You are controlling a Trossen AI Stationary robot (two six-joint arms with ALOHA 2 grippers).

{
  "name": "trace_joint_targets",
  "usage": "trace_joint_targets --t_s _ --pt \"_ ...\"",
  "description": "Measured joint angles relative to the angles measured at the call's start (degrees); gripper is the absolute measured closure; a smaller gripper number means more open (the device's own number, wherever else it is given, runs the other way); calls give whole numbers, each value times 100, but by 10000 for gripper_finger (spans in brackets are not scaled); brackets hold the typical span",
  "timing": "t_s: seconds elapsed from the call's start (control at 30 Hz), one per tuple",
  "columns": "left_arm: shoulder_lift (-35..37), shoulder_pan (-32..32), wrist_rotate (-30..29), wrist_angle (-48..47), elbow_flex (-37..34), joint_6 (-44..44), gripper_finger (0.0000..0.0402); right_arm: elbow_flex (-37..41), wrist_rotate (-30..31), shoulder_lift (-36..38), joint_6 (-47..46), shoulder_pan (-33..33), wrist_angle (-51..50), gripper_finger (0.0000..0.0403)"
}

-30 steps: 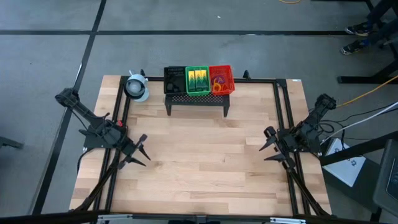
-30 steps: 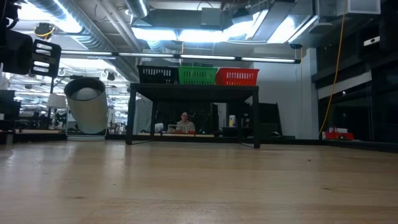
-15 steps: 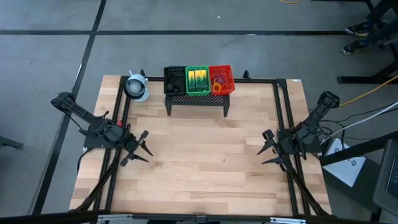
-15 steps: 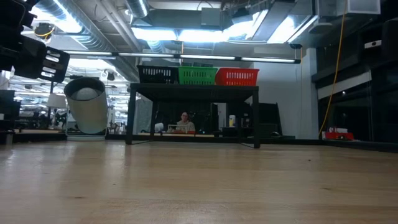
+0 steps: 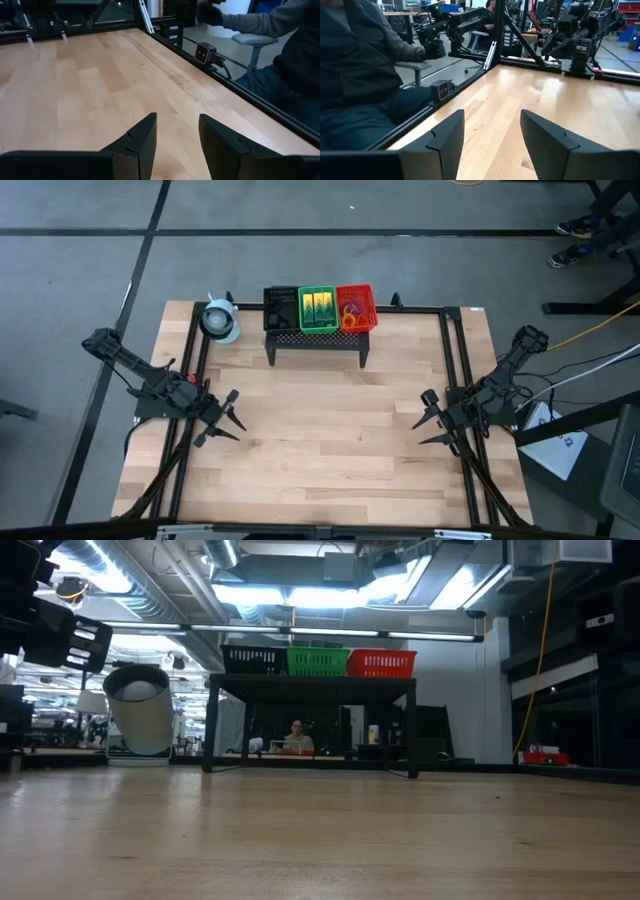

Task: Pick & Place Office Desk Supplies
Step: Return to Home Position

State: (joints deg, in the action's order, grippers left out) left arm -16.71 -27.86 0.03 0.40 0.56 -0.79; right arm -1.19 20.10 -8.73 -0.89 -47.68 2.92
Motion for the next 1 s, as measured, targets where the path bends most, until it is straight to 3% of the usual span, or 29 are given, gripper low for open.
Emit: trace_joint_targets --t_s 0.37,0.6,1.0 --pt "0 0 -77 2 0 318 258 0 -2 0 -3 0 0 207" --pt "0 0 -164 9 0 1477 258 2 -2 0 -13 0 0 207" --pt "-4 0 -203 55 2 2587 258 2 -2 -2 -11 0 0 207"
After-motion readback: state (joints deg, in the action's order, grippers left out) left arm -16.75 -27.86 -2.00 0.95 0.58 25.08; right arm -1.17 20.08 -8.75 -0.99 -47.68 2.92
